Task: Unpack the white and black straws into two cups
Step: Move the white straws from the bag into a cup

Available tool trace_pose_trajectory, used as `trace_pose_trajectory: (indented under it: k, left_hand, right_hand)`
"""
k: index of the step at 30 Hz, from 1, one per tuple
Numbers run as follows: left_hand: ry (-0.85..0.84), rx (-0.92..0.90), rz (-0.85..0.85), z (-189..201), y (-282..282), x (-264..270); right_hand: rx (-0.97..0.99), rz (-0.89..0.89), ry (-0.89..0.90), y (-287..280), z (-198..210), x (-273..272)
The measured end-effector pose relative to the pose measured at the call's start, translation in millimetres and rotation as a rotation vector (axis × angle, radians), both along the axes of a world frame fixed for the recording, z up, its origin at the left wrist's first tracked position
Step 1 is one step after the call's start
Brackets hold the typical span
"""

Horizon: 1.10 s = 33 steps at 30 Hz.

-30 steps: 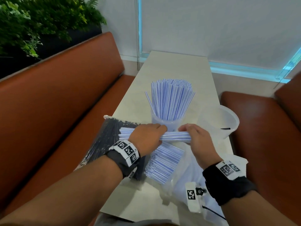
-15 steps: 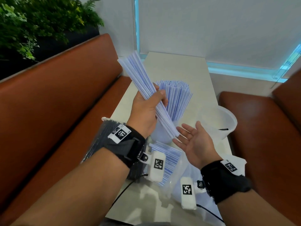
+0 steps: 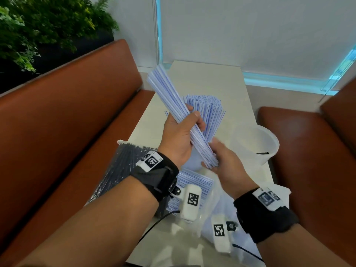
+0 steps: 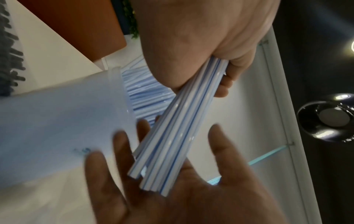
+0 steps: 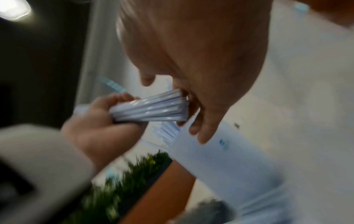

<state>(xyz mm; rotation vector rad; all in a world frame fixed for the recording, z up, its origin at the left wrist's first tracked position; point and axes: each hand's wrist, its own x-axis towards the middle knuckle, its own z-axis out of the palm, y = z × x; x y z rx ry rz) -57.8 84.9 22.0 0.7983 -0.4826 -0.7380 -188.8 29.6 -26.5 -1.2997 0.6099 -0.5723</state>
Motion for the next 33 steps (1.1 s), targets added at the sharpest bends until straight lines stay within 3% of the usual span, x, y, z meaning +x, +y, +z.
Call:
trace_pose_trajectory:
  k: [2,3,9,13,19,24,29,33]
  left_hand:
    - [0.002,0.020,0.005,0,3,1]
    - [-0.011,0.036,-0.004,0,4,-1]
    - [-0.042,0.010,-0.014,21,15,19]
    - [-0.221,0.005,0.057,50,18,29]
    - [-0.261,-0.089,0.341,80,5,64]
    - [-0.547,0.245,0.390,45,-6,58]
    - [-0.575,0.265,0.512,38,-13,80]
    - [-0.723,0.455,0.387,24,-24,80]
  right_hand:
    - [-0.392,0.080,0.158,0,-1,-1]
    - [-0.497,0.129,0.228,0,-2,0]
    - [-0.724,0.030,0.485,-1,-12,9]
    - [-0.838,0.024,0.512,-5,-11,13]
    - [-1.048,-0.016,0.590,-24,-16,16]
    - [-1.072,0.151,0.638,-34,-20,30]
    - [-1.116,0.183,0.616,-40,-25,31]
    - [-1.125,0.189,0.602,-41,-26,31]
